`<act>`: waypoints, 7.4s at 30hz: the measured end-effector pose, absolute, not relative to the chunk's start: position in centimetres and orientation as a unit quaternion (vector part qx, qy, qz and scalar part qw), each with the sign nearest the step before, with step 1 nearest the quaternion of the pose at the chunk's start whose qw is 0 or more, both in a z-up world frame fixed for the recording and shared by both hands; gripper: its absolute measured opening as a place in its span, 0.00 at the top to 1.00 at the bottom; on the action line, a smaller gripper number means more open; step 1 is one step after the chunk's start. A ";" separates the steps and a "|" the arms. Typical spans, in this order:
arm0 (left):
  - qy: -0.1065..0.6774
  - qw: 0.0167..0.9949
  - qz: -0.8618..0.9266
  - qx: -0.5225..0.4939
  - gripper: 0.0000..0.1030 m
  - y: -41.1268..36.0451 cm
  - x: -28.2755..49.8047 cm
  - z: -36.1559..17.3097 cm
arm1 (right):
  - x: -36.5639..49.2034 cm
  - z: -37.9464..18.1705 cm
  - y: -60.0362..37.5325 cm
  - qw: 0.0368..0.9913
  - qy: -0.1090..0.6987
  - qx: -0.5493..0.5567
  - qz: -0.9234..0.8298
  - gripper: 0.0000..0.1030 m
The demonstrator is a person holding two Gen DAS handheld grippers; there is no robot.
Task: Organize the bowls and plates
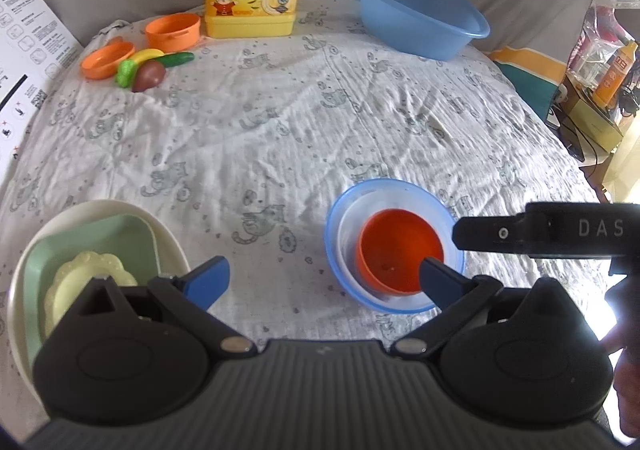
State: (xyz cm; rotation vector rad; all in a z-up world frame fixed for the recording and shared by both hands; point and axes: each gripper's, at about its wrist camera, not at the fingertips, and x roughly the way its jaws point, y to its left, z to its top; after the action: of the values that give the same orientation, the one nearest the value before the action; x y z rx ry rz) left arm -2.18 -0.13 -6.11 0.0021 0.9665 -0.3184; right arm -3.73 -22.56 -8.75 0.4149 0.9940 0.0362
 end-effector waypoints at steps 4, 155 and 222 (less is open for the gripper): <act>0.462 0.873 -0.160 -0.004 0.00 -0.4 -2.0 -6.5 | -3.3 -9.0 -22.3 0.860 0.474 0.189 0.024 0.01; 0.358 0.933 -0.034 -0.026 0.00 16.3 -9.7 0.6 | -5.6 -1.7 -6.3 0.894 0.407 0.014 0.187 0.00; 0.423 0.906 -0.018 -0.017 0.00 17.2 -9.8 -6.2 | -5.9 -6.6 -4.5 0.862 0.476 -0.057 0.166 0.00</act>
State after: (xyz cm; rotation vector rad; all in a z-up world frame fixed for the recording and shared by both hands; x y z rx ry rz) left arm -9.75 17.21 -6.20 -0.0360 0.8731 -0.0369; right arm -5.87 -4.52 -6.64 -0.1194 0.9989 0.3475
